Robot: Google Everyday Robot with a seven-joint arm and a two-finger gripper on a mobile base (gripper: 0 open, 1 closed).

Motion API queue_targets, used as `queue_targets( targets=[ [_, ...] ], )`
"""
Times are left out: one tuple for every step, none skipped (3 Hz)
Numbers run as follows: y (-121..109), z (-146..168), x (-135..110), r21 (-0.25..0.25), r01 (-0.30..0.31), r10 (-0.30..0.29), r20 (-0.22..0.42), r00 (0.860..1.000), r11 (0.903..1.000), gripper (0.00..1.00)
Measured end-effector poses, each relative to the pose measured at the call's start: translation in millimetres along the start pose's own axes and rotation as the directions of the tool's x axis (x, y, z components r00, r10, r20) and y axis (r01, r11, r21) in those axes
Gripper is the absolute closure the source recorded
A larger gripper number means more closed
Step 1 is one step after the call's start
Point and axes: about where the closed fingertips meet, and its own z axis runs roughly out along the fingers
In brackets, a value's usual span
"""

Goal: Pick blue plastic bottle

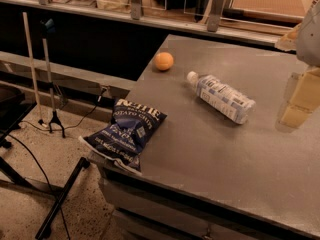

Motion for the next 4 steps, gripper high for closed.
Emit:
queue_targets(
  targets=[
    [-1.5,1.3,-2.3,-0.001,0.001,-0.001,0.002,1.0,1.0,0.0],
    [-15.8,15.8,-24.3,-0.017,0.009,-0.009,0.017,1.0,0.9998,0.0],
    [-35.2,44.8,-46.4,-0.07,-0.002,0.002,-0.01,1.0,0.9975,0.0],
    [-56.7,77.6,-67.2,-0.133,-0.052,0.045,-0.053,0.998,0.9898,0.0]
  ],
)
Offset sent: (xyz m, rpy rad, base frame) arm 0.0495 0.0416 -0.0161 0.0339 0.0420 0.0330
